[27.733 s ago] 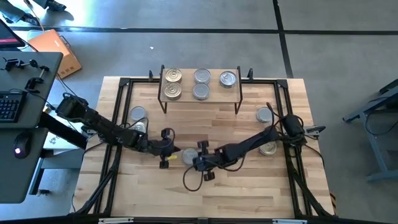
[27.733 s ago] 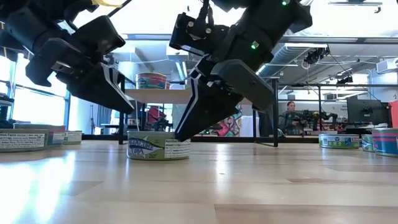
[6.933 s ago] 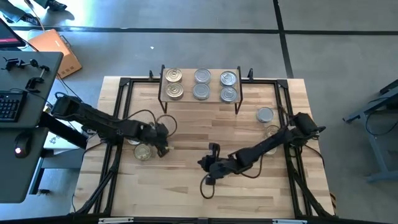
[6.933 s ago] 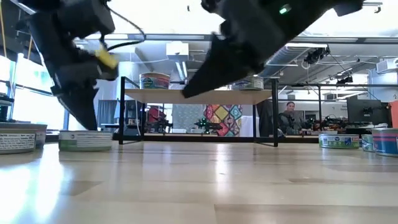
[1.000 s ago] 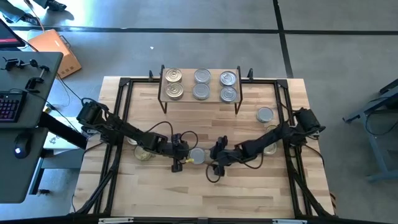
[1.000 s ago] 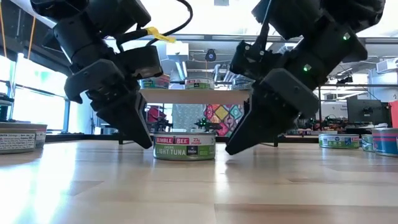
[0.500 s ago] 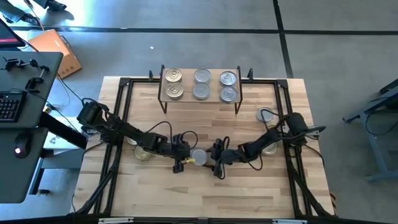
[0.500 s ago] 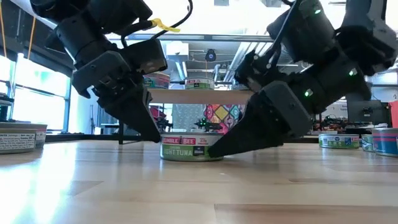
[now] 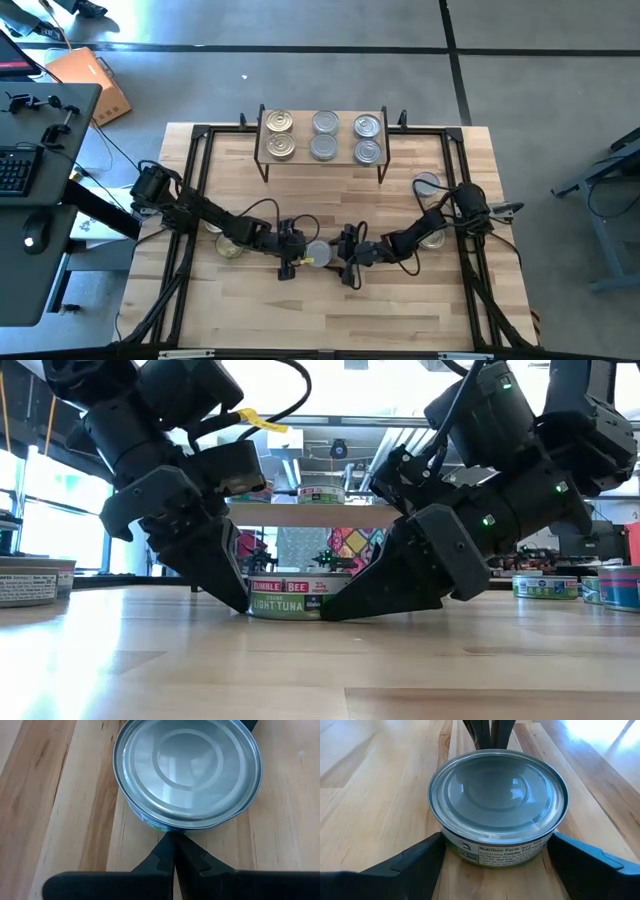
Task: Stack canned seafood by type on shelf
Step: Stack the left green and white tuna can on top of the green and white tuna can on the shelf
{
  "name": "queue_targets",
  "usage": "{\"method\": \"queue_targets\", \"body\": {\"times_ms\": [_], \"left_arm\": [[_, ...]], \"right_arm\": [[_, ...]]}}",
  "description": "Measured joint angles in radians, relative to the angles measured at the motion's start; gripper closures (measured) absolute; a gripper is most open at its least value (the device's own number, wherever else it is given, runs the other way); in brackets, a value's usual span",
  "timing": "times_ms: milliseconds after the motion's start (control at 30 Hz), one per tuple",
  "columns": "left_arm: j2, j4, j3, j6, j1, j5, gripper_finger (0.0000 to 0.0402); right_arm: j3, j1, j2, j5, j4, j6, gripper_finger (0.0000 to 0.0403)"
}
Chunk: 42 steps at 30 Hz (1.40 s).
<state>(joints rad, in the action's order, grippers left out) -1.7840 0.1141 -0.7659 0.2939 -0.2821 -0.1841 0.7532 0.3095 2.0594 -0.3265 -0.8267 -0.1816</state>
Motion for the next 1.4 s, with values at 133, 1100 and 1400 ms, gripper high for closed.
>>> {"method": "queue_targets", "body": {"times_ms": [133, 1100, 1400], "left_arm": [[0.007, -0.026, -0.006, 0.001, 0.000, 0.000, 0.0401], [0.076, -0.222, -0.012, 0.053, -0.020, -0.058, 0.0401], [0.084, -0.267, -0.011, 0.056, -0.025, -0.066, 0.0401]], "right_arm": [[-0.001, 0.000, 0.000, -0.005, 0.001, -0.034, 0.0070], [0.001, 0.038, -0.016, -0.035, 0.095, -0.165, 0.0074], [-0.002, 0.064, -0.036, -0.080, 0.134, -0.131, 0.0087]]}}
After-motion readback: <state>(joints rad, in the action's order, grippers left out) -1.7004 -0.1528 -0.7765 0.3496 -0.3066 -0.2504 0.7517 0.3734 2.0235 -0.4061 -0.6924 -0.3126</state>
